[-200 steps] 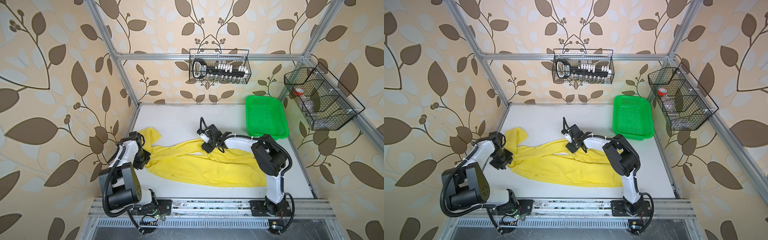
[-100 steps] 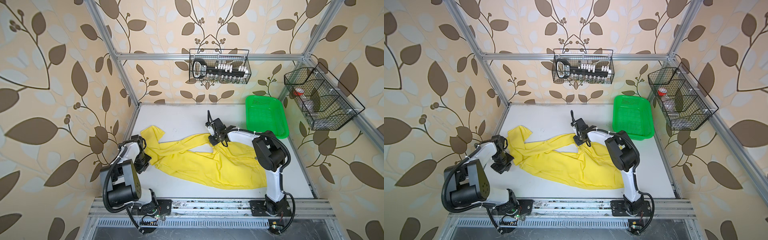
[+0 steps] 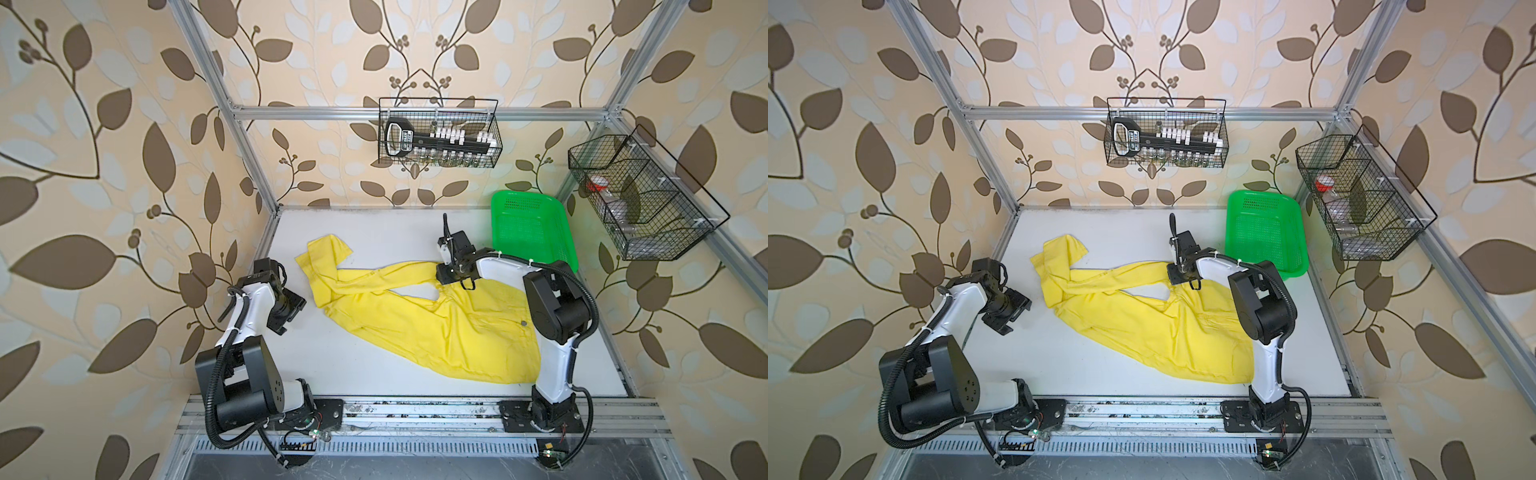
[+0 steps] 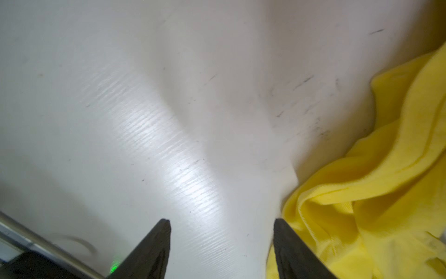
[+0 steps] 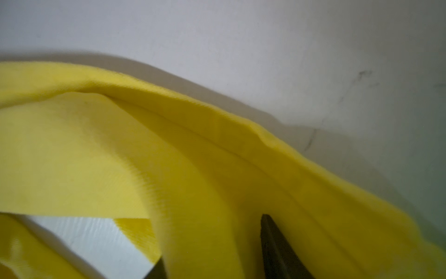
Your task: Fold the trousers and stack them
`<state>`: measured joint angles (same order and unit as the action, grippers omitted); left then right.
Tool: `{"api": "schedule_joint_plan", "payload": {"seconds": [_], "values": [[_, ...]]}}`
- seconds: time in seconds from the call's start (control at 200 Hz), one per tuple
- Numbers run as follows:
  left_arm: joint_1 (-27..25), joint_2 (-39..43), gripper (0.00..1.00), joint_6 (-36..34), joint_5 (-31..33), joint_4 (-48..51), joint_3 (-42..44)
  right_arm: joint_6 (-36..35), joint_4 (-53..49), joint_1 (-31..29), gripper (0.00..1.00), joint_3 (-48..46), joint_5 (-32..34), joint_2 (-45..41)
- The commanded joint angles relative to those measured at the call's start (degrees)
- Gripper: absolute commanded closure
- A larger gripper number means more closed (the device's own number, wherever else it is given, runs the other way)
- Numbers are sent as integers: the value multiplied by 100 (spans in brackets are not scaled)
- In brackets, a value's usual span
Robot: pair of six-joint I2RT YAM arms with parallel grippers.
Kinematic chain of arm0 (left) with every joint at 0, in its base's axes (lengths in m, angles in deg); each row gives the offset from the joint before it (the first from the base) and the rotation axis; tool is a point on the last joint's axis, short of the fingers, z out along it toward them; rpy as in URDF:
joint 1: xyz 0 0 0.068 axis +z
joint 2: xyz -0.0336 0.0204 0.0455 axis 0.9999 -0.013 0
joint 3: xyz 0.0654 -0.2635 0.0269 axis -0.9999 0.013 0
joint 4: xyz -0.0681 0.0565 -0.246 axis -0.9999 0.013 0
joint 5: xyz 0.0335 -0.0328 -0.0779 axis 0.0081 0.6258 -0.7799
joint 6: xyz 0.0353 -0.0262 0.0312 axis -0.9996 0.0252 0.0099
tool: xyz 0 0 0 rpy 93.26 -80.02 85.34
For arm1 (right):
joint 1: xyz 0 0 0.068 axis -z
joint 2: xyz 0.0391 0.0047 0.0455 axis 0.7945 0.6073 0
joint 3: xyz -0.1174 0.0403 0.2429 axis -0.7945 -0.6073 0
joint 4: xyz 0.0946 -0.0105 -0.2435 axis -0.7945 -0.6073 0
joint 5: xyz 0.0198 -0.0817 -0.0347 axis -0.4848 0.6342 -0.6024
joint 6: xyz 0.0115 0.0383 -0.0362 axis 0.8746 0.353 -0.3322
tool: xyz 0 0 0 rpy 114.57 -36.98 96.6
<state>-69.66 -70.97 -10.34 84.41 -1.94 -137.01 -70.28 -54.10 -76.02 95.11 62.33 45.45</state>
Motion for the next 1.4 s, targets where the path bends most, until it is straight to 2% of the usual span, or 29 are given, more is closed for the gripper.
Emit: {"api": "schedule_joint_plan", "payload": {"seconds": [0.0,0.09,0.325,0.52,0.56,0.77,0.995,1.12,1.235,1.394], "values": [[36,-229,30,-17,-429,-382,-543,15,155,-31,44,-169,-762,-560],[36,-516,30,13,-632,-670,-906,19,313,-54,39,-452,-1037,-921],[37,-1961,31,-50,-1194,-1167,-1692,372,677,-229,33,-1268,-1390,-1793],[40,-2736,35,257,-1782,-1824,-2092,684,579,-475,31,-2064,-1266,-2561],[36,-2850,38,315,-1822,-1917,-2151,758,552,-479,31,-2263,-1205,-2737],[36,-3255,66,396,-2011,-2131,-2378,1090,284,-375,30,-3119,-993,-3573],[36,-3475,82,409,-2174,-2321,-2444,1216,-154,-111,30,-3539,-687,-4076],[36,-3522,89,360,-2263,-2437,-2472,1106,-397,133,30,-3551,-670,-4066],[36,-3553,100,274,-2325,-2450,-2537,1060,-498,223,30,-3634,-589,-4071],[36,-3398,100,-95,-1985,-2045,-2769,1026,-613,258,30,-3624,-484,-4076]]}}
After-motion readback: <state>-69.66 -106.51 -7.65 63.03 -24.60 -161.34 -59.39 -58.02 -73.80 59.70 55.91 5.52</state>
